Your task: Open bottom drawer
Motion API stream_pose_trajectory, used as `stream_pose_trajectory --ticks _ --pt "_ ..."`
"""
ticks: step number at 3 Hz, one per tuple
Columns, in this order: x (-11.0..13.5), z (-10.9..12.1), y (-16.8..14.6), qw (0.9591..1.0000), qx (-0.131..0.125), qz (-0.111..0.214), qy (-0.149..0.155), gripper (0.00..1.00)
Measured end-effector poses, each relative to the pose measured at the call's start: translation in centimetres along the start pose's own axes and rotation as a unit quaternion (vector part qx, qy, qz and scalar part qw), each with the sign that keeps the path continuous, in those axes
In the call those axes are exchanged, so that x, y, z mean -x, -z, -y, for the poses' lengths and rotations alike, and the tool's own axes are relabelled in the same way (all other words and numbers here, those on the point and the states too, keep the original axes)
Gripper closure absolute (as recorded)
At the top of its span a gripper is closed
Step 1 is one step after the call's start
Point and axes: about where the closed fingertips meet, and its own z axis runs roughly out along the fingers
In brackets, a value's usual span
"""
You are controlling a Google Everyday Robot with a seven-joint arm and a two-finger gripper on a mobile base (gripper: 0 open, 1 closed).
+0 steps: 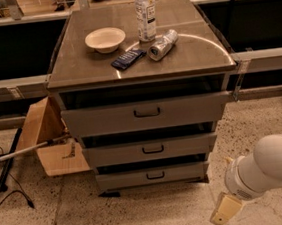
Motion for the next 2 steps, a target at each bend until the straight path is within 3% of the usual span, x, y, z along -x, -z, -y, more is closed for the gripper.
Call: stream_pose_trajectory --ticks 1,2 --pt "0.0 -0.1 -1.1 0.9986 0.017 0.049 0.0 0.0" --pt "-0.2 -0.4 -4.0 0.9929 0.052 0.107 0.0 0.0"
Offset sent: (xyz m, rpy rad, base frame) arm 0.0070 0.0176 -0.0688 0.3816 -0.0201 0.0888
